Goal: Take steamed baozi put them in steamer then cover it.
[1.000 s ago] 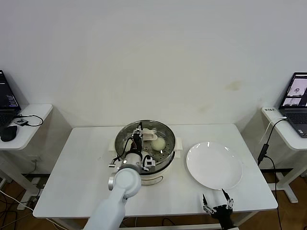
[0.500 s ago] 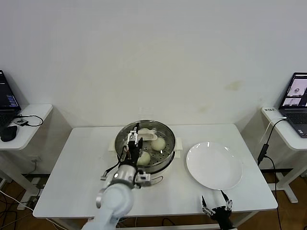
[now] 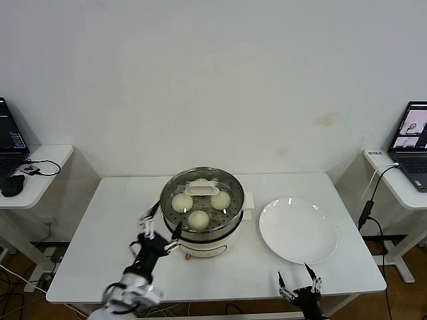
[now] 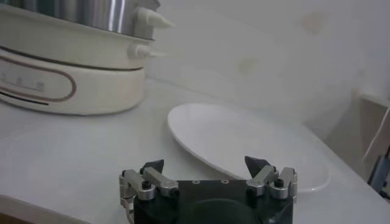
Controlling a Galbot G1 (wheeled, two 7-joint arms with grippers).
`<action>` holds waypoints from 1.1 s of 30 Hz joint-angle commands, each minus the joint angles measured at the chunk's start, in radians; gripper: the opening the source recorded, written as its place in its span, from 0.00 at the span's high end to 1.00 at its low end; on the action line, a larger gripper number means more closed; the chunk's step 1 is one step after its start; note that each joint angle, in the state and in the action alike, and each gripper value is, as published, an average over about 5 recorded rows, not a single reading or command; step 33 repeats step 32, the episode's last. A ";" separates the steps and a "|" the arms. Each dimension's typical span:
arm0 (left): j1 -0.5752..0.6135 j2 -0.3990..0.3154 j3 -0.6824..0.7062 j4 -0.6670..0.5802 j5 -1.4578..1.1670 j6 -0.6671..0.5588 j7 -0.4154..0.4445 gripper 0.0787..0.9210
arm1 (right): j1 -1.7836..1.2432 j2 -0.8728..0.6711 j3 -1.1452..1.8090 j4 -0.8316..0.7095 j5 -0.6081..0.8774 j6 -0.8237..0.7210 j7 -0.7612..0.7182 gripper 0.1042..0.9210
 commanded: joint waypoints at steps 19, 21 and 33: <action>0.247 -0.021 -0.268 0.154 -0.947 -0.265 -0.141 0.12 | -0.048 -0.045 -0.076 0.136 0.153 -0.060 0.026 0.12; 0.240 -0.022 -0.265 0.161 -0.940 -0.266 -0.141 0.12 | -0.046 -0.038 -0.076 0.138 0.154 -0.068 0.028 0.12; 0.228 -0.028 -0.243 0.175 -0.887 -0.298 -0.143 0.12 | -0.050 -0.029 -0.078 0.148 0.155 -0.097 0.037 0.12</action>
